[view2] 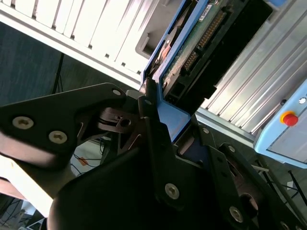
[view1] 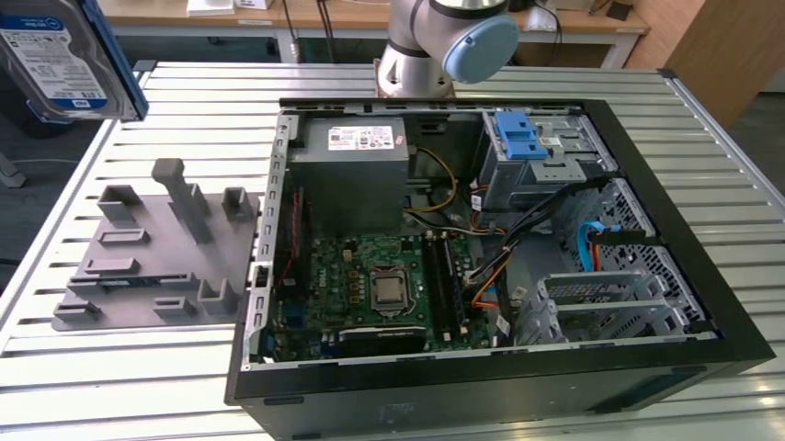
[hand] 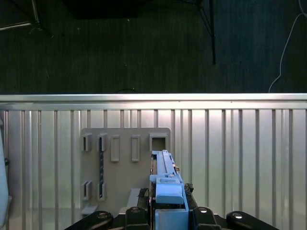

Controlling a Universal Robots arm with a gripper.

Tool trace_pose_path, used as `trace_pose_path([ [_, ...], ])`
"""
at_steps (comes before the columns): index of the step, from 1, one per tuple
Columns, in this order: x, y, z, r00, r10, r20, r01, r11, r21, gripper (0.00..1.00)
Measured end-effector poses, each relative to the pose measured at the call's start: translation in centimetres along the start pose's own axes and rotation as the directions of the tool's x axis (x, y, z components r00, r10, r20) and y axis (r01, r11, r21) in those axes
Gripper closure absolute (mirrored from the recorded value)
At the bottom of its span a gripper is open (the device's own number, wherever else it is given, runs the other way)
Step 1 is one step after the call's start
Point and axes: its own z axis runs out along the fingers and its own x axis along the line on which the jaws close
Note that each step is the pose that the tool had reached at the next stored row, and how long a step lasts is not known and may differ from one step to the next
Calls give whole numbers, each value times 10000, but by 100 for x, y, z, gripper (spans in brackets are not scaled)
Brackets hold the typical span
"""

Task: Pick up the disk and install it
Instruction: 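Pick up the disk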

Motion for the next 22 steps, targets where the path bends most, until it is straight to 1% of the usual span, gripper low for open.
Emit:
trace_pose_path([
  [6,0,0,-50,10000,1,0,-1,10000,3,64],
  [7,0,-1,-70,10000,0,0,0,10000,4,64],
  [22,1,-2,-223,10000,1,0,-1,10000,11,64],
])
